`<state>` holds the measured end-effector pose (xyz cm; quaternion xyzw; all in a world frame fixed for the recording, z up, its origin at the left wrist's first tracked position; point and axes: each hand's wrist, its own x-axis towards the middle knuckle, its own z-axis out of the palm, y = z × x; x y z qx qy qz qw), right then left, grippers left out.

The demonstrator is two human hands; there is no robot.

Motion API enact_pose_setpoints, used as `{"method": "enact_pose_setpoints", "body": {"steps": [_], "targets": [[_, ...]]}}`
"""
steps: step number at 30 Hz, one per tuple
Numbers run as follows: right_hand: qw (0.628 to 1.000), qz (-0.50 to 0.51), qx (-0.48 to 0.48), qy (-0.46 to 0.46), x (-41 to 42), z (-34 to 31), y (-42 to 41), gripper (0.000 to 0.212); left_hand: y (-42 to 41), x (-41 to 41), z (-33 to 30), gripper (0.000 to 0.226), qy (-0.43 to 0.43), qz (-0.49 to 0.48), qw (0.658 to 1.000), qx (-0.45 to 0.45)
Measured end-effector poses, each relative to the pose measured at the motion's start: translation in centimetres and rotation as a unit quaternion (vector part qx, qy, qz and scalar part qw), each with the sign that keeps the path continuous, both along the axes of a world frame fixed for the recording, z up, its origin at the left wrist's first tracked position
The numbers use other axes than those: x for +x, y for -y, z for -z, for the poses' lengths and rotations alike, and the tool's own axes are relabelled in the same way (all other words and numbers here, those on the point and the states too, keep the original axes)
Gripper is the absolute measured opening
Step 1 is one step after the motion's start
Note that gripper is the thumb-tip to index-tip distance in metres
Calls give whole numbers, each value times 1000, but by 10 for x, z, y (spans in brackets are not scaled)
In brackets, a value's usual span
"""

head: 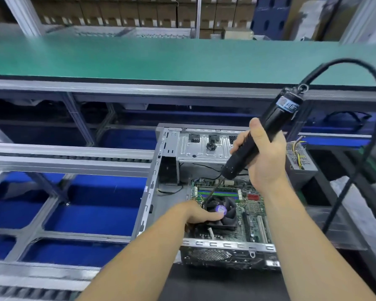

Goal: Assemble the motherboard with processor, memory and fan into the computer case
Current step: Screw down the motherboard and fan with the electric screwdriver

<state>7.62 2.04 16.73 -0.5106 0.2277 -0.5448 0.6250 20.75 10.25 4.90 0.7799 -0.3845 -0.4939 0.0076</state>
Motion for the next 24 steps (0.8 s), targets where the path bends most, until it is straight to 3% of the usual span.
{"method": "enact_pose_setpoints", "body": {"steps": [4, 10, 24], "targets": [[999, 19, -17, -20, 7, 1, -1, 33, 4, 1, 8, 118, 52, 67, 996, 4], [999, 16, -17, -26, 12, 6, 3, 31, 6, -10, 13, 136, 114, 105, 988, 24], [999, 12, -18, -40, 17, 7, 9, 38, 4, -12, 8, 133, 107, 120, 986, 39]]}}
